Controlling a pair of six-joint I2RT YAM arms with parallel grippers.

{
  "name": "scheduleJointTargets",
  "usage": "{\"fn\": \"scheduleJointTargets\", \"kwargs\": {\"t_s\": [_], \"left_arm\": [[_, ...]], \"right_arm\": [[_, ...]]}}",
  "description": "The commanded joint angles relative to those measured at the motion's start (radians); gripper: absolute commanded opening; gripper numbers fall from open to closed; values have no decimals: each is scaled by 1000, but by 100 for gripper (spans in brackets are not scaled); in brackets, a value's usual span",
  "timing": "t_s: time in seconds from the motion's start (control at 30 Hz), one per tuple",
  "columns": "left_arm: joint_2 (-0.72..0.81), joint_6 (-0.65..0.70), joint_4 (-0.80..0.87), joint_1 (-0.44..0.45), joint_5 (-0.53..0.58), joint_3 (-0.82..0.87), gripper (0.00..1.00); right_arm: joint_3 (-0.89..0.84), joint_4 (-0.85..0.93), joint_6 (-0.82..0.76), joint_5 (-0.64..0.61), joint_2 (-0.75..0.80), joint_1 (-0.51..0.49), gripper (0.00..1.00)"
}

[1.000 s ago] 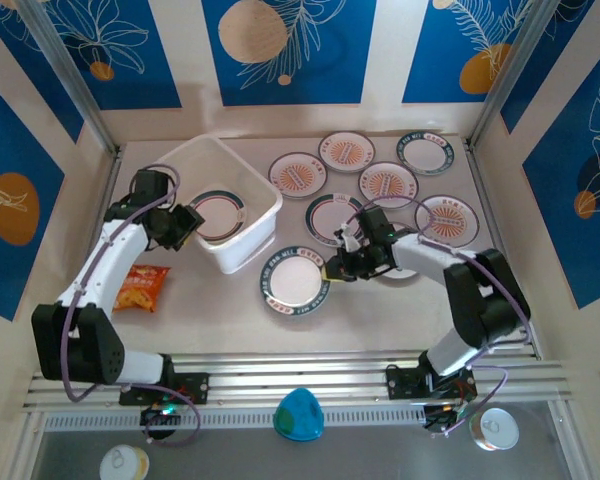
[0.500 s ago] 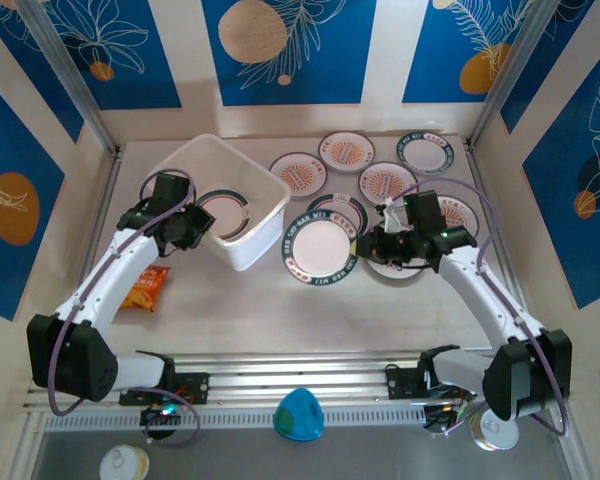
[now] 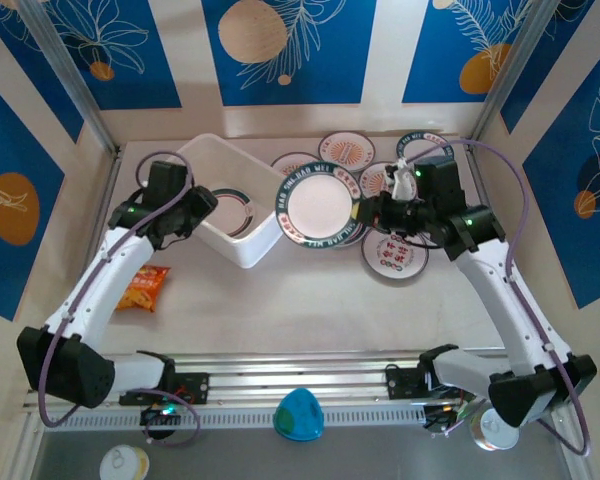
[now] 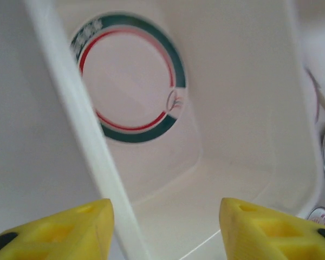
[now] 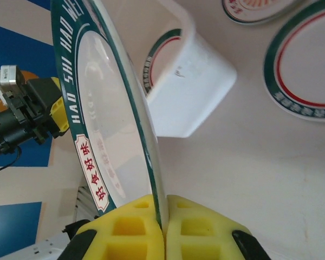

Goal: Place the plates into the plastic bin on the countertop

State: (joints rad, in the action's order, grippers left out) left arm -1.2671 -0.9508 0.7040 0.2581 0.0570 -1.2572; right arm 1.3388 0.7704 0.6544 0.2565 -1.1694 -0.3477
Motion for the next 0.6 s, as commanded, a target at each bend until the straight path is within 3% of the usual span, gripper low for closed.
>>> {"fn": "scheduleJointTargets", "kwargs": {"t_s": [0.0,0.3,0.57], "left_arm": [[25,155,43,-73,3,-50,59],[-110,356,48,-291,-213,-147,64],[-220,462,37,-345,-264,-229,65]], "right_arm": [[95,-36,67,-58,-87,-53,0],[408,-111,130,-211,-460,-204,0],[688,-97,187,-240,-733,-242,0]]}}
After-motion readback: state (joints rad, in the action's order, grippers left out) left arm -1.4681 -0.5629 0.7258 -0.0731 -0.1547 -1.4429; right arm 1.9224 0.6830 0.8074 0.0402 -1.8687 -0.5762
